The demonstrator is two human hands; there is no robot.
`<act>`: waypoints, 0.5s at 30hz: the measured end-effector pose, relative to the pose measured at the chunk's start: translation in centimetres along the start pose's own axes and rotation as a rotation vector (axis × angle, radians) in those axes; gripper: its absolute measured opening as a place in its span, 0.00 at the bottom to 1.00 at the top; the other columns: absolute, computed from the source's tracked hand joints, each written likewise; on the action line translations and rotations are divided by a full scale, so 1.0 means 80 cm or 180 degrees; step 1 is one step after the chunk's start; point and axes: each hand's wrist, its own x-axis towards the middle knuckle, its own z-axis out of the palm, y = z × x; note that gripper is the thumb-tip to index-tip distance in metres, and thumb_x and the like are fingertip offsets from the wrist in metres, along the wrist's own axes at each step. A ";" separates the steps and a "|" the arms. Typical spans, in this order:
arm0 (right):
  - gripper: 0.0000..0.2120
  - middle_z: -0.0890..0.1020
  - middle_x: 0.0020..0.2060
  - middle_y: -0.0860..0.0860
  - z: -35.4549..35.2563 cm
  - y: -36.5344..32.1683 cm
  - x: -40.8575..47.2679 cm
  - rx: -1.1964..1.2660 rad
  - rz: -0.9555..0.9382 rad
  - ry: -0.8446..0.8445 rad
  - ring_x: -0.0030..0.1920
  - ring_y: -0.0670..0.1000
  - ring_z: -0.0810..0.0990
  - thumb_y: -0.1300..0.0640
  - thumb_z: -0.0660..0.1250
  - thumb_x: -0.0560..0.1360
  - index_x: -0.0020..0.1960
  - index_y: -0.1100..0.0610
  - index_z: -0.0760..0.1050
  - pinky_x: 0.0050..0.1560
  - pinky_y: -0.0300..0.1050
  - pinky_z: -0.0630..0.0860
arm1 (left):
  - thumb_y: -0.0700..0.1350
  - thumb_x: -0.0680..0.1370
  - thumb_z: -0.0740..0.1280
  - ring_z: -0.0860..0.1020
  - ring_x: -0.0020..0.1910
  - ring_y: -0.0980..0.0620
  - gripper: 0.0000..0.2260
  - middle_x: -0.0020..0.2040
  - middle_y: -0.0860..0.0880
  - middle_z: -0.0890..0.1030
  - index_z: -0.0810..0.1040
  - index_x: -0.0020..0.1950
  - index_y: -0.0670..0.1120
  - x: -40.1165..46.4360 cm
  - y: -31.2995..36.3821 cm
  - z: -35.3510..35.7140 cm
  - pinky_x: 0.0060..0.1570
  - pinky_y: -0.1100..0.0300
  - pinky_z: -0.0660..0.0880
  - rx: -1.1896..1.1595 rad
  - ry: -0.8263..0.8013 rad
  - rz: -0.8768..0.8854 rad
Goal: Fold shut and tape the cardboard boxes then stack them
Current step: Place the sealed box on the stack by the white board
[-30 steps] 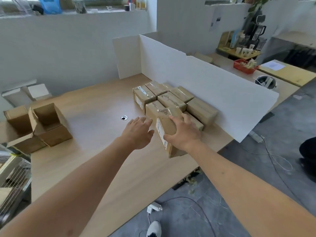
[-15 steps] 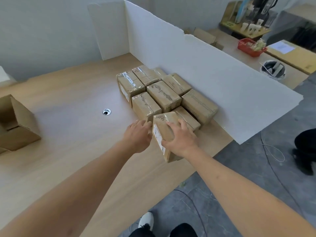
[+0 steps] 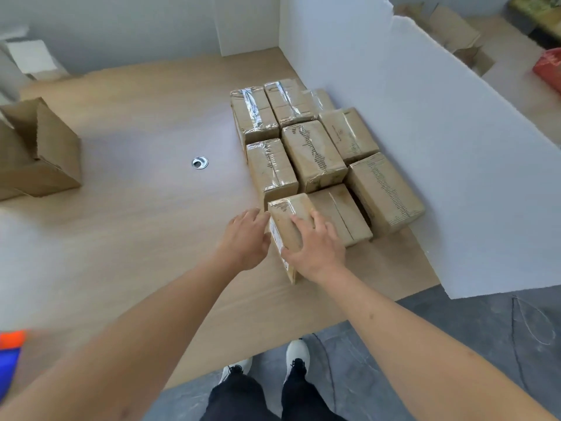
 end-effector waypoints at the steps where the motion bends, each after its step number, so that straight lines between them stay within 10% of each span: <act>1: 0.36 0.60 0.78 0.50 0.005 0.004 0.006 -0.0028 -0.0071 0.0036 0.68 0.57 0.67 0.33 0.67 0.70 0.75 0.37 0.62 0.65 0.54 0.71 | 0.49 0.82 0.63 0.69 0.72 0.42 0.22 0.73 0.43 0.71 0.69 0.75 0.46 0.001 0.002 0.007 0.71 0.46 0.64 -0.0020 0.0033 -0.0070; 15: 0.35 0.61 0.78 0.53 0.069 0.029 0.054 -0.0214 -0.0204 0.0191 0.77 0.64 0.61 0.32 0.66 0.72 0.75 0.42 0.63 0.71 0.58 0.68 | 0.49 0.83 0.61 0.60 0.79 0.42 0.24 0.78 0.43 0.65 0.64 0.79 0.45 0.019 -0.014 0.058 0.79 0.46 0.55 -0.0087 -0.0047 -0.0347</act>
